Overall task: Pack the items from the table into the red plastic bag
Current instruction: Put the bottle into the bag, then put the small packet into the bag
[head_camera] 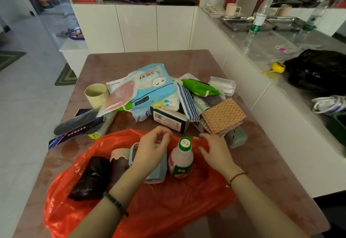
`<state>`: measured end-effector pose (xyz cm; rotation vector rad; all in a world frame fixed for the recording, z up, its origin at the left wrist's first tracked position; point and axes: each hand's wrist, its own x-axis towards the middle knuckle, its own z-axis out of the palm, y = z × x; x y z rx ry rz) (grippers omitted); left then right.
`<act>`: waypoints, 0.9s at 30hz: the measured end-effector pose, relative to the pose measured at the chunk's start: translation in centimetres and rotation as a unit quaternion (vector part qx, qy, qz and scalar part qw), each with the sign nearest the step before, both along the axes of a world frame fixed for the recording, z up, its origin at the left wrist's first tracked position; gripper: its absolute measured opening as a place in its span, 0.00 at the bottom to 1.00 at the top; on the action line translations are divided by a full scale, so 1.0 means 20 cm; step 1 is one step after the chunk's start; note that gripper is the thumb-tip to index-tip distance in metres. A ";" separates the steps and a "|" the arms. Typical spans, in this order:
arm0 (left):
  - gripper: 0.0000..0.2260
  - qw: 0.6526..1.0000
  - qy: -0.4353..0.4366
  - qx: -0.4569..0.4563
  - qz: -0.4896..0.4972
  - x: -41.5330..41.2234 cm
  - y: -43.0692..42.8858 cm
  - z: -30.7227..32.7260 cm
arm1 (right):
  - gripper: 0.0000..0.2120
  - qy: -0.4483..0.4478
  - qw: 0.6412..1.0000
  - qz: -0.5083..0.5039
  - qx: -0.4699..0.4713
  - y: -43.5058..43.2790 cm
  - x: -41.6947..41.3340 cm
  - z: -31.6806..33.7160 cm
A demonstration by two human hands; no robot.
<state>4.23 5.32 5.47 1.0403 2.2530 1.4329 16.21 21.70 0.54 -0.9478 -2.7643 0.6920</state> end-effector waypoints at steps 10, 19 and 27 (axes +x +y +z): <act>0.18 0.898 0.098 -0.372 -0.212 -0.19 0.30 -0.16 | 0.10 0.051 0.996 -0.064 -0.031 -0.01 0.02 -0.13; 0.18 0.887 0.111 -0.381 -0.235 -0.21 0.37 -0.18 | 0.20 -0.156 0.985 0.017 0.072 0.04 -0.25 -0.10; 0.19 0.883 0.122 -0.368 -0.264 -0.29 0.25 -0.18 | 0.28 -0.172 0.985 0.021 -0.015 0.05 -0.23 -0.11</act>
